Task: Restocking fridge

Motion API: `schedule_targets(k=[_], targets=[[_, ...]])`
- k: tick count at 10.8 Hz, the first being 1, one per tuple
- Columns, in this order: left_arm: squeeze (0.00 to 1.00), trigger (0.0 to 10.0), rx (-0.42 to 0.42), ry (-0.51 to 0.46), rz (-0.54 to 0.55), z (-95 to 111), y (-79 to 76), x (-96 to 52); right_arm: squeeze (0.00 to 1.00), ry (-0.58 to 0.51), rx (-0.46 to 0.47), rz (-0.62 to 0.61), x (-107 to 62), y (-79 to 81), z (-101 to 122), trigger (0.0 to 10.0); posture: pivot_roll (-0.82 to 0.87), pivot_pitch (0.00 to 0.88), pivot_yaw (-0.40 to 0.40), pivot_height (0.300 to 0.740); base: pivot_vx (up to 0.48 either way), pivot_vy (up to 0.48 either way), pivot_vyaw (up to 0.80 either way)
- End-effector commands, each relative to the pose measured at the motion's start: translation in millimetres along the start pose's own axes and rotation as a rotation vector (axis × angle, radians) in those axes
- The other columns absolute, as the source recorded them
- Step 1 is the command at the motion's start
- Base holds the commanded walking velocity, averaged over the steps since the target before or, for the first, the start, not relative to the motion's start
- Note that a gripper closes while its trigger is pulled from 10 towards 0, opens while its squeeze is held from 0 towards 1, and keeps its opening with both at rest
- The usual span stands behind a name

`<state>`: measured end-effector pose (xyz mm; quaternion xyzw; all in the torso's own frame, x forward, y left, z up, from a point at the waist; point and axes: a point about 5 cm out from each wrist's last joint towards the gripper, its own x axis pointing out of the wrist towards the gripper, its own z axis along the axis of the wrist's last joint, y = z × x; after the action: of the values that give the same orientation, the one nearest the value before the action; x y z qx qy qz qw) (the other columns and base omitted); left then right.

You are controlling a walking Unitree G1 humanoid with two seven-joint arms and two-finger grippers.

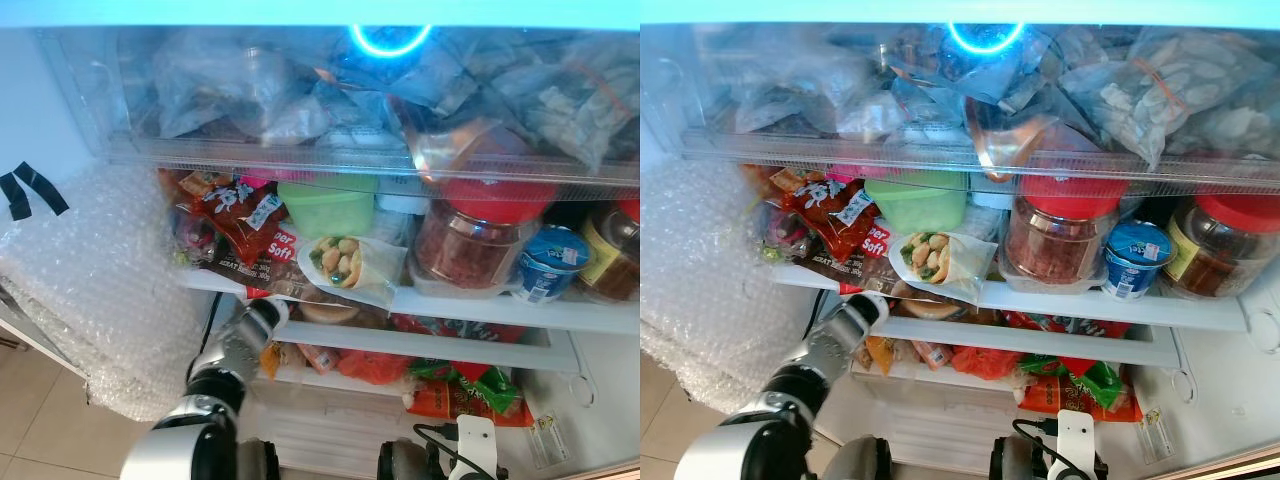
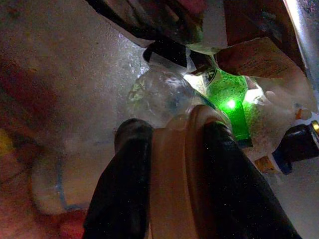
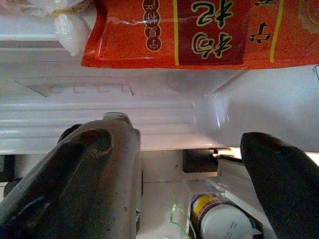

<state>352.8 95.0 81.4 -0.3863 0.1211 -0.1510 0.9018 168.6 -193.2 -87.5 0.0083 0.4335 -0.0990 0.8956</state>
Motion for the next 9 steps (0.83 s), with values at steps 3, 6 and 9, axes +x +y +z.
schedule_targets(k=[3,6,9], targets=[[0.00,10.0,-0.056,0.016,0.036,-17,-7.7,5.0,0.00,0.095,0.010,0.010,-5.9,3.9,-25,10.0,-0.05,0.101,0.055,0.643,0.000,0.000,0.00],[1.00,10.0,-0.081,0.031,0.034,-22,-10.7,6.2,0.00,0.095,0.011,0.011,-5.9,4.1,-25,10.0,-0.06,0.103,0.057,0.643,0.000,0.000,0.00],[1.00,10.0,-0.081,0.031,0.034,-22,-10.7,6.2,0.00,0.095,0.011,0.011,-5.9,4.1,-25,10.0,-0.06,0.103,0.057,0.643,0.000,0.000,0.00]])
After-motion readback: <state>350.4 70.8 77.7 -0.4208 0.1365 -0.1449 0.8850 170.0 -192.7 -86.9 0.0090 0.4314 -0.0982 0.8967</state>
